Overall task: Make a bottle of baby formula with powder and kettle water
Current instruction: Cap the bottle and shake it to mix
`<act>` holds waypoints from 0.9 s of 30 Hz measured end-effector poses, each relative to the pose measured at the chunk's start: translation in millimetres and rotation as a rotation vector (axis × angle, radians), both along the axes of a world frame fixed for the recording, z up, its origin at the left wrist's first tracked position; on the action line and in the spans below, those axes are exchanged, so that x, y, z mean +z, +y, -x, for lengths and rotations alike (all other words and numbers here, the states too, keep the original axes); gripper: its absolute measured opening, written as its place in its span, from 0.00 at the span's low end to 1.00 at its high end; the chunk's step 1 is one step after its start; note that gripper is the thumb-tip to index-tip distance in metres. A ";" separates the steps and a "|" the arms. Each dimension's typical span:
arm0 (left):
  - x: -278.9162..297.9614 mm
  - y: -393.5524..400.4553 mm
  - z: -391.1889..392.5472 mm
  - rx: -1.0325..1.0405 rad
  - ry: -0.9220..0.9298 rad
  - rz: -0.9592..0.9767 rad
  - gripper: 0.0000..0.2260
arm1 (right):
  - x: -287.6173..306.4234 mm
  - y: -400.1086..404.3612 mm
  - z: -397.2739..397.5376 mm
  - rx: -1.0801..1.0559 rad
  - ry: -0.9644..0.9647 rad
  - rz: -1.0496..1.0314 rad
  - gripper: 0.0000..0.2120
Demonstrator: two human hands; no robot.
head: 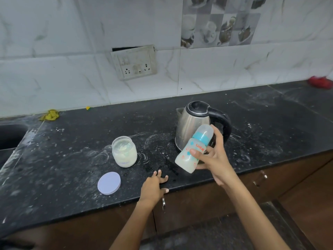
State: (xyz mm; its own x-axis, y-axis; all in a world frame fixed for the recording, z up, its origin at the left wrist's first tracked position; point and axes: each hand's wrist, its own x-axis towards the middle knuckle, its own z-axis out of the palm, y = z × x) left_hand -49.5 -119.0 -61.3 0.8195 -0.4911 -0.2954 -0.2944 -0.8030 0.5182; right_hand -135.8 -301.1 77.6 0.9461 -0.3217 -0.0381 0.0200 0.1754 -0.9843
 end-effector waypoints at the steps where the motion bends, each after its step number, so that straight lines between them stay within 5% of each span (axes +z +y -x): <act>1: 1.0 -0.1 0.3 -0.001 -0.001 -0.003 0.26 | -3.8 3.5 -0.2 -0.017 -0.005 -0.042 0.44; 5: 4.3 0.3 2.0 0.032 -0.022 -0.006 0.26 | -18.5 22.9 7.9 0.142 0.031 -0.095 0.47; 10: 3.5 -0.4 1.9 -0.006 -0.003 -0.017 0.26 | -17.4 11.0 0.0 -0.094 -0.102 -0.316 0.38; 14: 4.1 0.2 3.1 0.105 0.007 0.028 0.28 | -18.4 27.7 10.0 0.243 -0.004 -0.160 0.44; 19: -0.1 1.0 1.7 0.003 -0.028 0.003 0.26 | -12.9 10.2 0.4 -0.114 -0.100 -0.338 0.34; 24: 3.9 0.1 2.7 -0.003 -0.069 -0.047 0.25 | -16.9 24.3 14.6 0.224 0.067 -0.112 0.39; 27: 0.8 1.0 1.6 -0.014 -0.042 -0.005 0.26 | -11.9 8.6 4.6 -0.084 -0.037 -0.308 0.35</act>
State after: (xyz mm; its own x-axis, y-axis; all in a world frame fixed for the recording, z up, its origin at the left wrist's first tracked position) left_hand -51.1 -118.1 -60.5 0.8245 -0.5007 -0.2636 -0.3266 -0.8016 0.5008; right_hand -140.4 -292.5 65.7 0.9192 -0.3776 -0.1117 0.0819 0.4609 -0.8837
